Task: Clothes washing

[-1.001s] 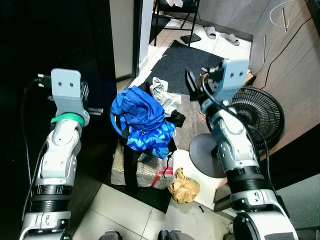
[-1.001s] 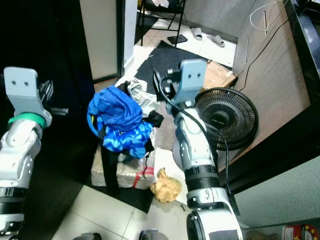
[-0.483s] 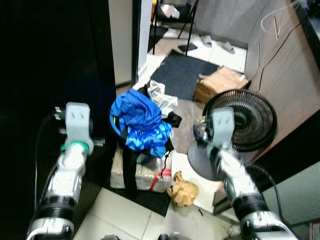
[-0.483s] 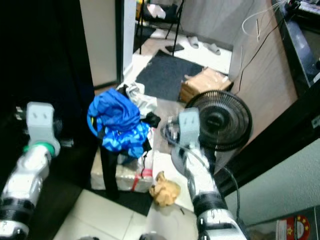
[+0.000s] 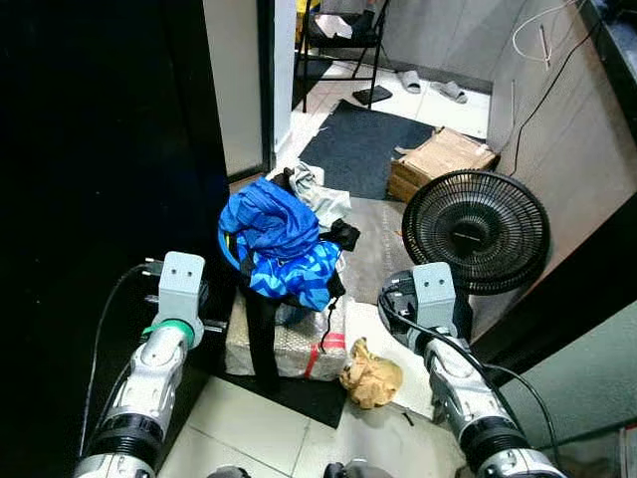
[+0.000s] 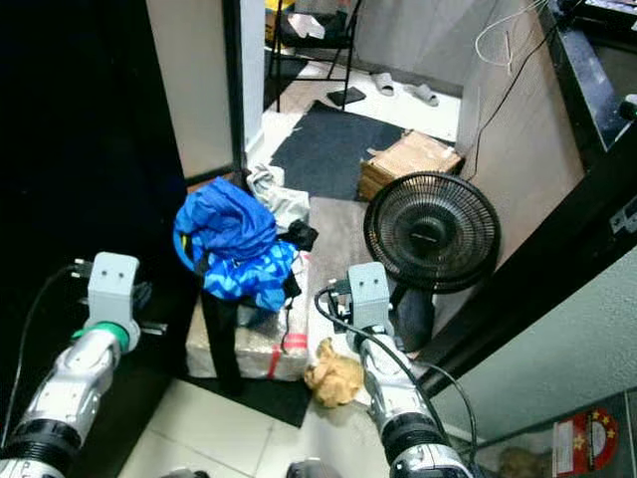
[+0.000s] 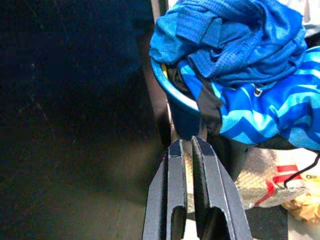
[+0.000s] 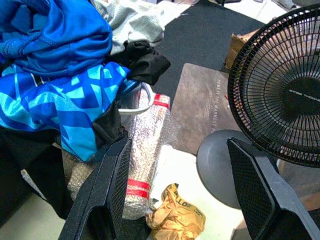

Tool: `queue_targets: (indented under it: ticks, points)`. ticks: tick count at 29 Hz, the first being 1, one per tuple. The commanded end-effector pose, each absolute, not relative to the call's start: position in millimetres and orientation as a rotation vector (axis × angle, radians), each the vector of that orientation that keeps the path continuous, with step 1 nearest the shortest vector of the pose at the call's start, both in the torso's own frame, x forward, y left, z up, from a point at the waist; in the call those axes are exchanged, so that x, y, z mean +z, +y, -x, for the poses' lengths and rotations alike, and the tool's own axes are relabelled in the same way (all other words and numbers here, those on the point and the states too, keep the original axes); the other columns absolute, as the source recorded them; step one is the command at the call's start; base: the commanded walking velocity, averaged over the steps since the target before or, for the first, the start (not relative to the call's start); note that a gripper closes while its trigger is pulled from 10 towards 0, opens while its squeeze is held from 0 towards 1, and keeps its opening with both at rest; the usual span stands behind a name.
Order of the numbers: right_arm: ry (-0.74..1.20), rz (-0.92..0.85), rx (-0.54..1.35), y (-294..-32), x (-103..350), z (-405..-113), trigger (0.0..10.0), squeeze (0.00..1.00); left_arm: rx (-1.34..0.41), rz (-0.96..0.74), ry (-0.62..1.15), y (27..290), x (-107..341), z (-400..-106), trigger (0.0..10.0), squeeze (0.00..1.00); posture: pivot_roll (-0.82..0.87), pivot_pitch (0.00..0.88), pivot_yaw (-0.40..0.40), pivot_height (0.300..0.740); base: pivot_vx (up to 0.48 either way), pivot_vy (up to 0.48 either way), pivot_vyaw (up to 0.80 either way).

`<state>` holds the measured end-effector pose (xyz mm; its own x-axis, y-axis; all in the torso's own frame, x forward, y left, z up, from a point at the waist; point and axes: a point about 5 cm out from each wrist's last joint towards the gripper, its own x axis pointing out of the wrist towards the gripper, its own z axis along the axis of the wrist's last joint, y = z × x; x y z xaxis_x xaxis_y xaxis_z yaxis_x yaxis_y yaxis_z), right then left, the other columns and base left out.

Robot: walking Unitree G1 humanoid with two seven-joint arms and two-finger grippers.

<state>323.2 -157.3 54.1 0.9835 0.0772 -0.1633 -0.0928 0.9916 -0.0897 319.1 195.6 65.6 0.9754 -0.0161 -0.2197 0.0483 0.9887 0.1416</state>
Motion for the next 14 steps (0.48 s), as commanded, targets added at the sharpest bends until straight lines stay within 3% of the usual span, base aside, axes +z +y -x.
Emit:
queue_targets:
  ticks: [1,14]
  points:
    - [0.174,0.086,0.068,-157.7,46.3,-317.8,10.0,0.00,-0.048,-0.143,0.214,196.9,63.8,-319.2,10.0,0.00,-0.01,0.033,0.059,0.740,0.000,0.000,0.00]
    - [0.145,0.067,0.066,-154.8,51.5,-322.6,10.0,0.00,-0.038,-0.130,0.157,197.2,71.2,-321.0,10.0,0.00,0.00,0.003,0.045,0.740,0.000,0.000,0.00]
